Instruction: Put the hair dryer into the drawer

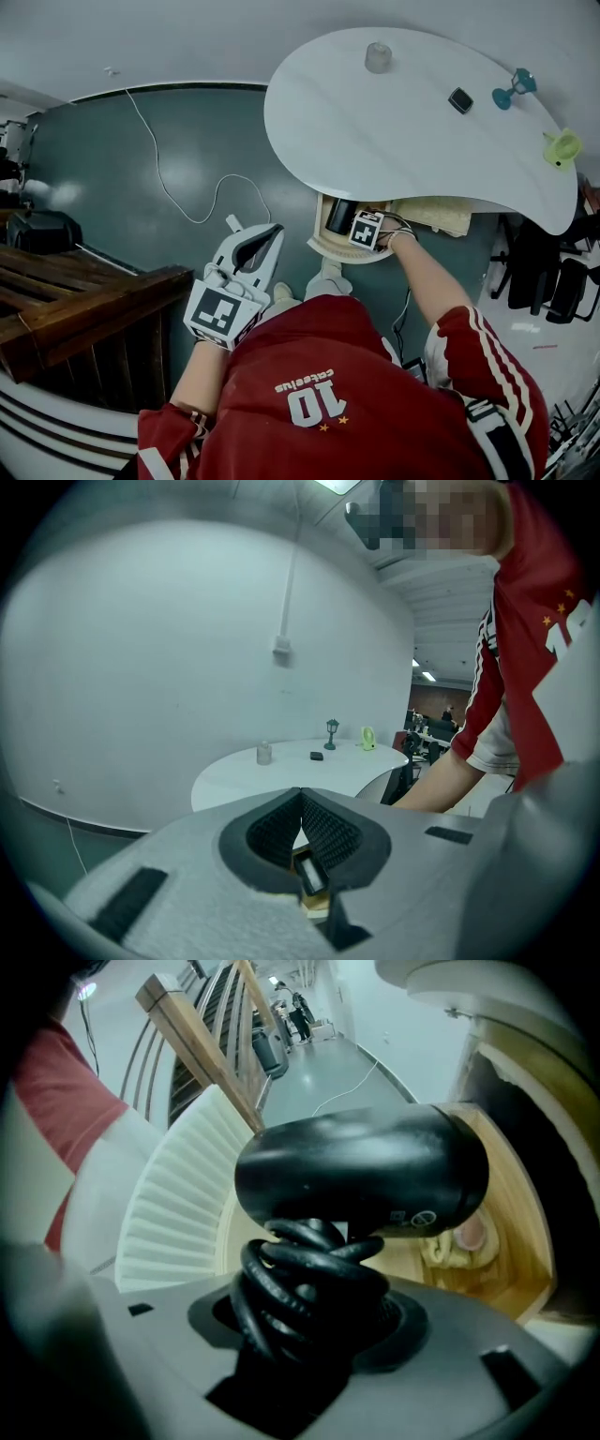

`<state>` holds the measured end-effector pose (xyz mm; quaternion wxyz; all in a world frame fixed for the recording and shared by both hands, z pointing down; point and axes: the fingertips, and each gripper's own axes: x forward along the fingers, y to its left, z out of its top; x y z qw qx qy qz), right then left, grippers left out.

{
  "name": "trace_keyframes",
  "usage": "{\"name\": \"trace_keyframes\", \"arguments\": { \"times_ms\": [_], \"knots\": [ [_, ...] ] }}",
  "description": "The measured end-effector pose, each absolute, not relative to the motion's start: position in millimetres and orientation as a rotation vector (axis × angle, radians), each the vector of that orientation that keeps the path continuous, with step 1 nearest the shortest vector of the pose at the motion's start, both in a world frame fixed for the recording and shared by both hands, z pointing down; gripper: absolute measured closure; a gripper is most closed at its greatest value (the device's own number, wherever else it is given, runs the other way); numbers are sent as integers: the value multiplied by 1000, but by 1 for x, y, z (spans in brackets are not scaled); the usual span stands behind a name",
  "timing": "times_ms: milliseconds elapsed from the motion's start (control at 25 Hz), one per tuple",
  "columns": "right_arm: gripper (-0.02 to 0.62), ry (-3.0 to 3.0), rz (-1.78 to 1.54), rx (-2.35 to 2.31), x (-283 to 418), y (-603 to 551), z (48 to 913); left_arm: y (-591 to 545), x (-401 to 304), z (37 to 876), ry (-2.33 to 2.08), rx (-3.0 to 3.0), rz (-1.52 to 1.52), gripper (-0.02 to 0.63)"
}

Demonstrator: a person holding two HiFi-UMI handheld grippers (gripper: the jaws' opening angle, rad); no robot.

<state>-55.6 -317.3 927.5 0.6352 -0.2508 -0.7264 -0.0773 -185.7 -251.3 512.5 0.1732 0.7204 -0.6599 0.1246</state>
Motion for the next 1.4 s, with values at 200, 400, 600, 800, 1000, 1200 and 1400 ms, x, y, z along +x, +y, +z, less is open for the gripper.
{"name": "trace_keyframes", "arguments": {
  "times_ms": [200,400,600,800,1000,1200,1400],
  "knots": [
    [336,-1638,-193,-612,-58,-309,943,-253,-188,515,-1879,2031,367,606],
    [336,-1582,-203,-628,-57,-306,954,-248,-195,517,-1898,1990,378,606],
    [336,-1532,-227,-654,-55,-306,959,-241,-200,520,-1921,1954,357,606],
    [336,-1490,-270,-697,-58,-302,963,-231,-202,524,-1939,1907,342,606],
    [333,-1473,-325,-711,-64,-302,966,-225,-202,528,-1949,1890,341,607],
    [336,-1470,-304,-651,-68,-309,975,-221,-202,530,-1954,1870,347,606],
    [311,-1491,-321,-637,-77,-309,976,-216,-206,531,-1970,1849,343,607]
  ]
}}
